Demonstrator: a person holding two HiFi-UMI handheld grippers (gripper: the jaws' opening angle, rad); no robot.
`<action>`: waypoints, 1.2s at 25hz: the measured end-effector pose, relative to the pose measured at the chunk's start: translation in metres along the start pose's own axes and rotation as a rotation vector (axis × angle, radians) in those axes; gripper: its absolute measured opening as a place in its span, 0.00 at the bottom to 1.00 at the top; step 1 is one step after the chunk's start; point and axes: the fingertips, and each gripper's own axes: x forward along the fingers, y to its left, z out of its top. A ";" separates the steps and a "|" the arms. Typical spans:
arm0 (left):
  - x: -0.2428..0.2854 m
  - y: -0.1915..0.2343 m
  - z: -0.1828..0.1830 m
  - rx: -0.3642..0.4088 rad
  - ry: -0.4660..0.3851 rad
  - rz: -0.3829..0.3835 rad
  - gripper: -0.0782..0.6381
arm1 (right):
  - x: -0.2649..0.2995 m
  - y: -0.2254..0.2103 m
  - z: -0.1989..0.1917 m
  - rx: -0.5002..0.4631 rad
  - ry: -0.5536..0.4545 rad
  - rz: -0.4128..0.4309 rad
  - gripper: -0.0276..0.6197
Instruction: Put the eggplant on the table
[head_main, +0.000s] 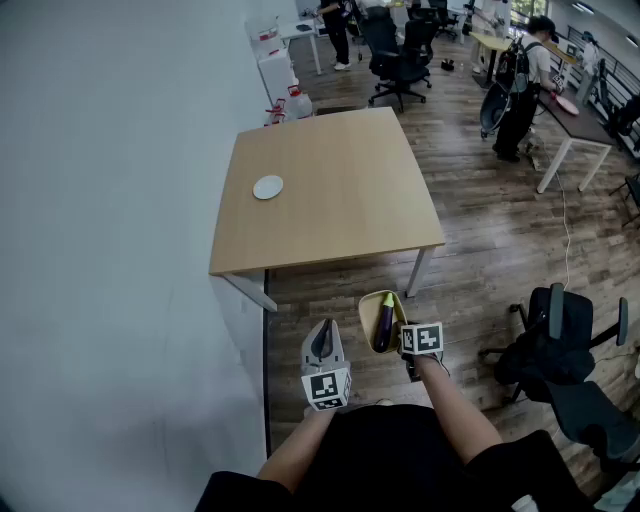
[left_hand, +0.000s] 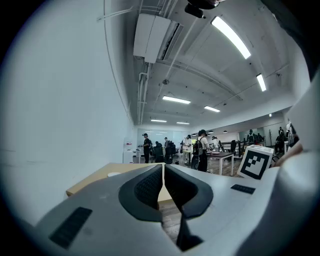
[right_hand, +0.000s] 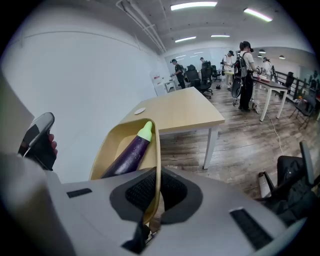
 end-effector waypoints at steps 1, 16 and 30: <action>0.001 -0.002 -0.002 -0.004 0.005 0.003 0.14 | 0.000 -0.001 0.001 -0.005 0.002 0.003 0.14; 0.042 0.017 -0.013 -0.047 0.043 -0.011 0.14 | 0.042 0.003 0.028 0.030 -0.004 -0.002 0.14; 0.179 0.134 -0.033 -0.072 0.070 -0.005 0.14 | 0.150 0.041 0.123 0.031 0.055 -0.006 0.14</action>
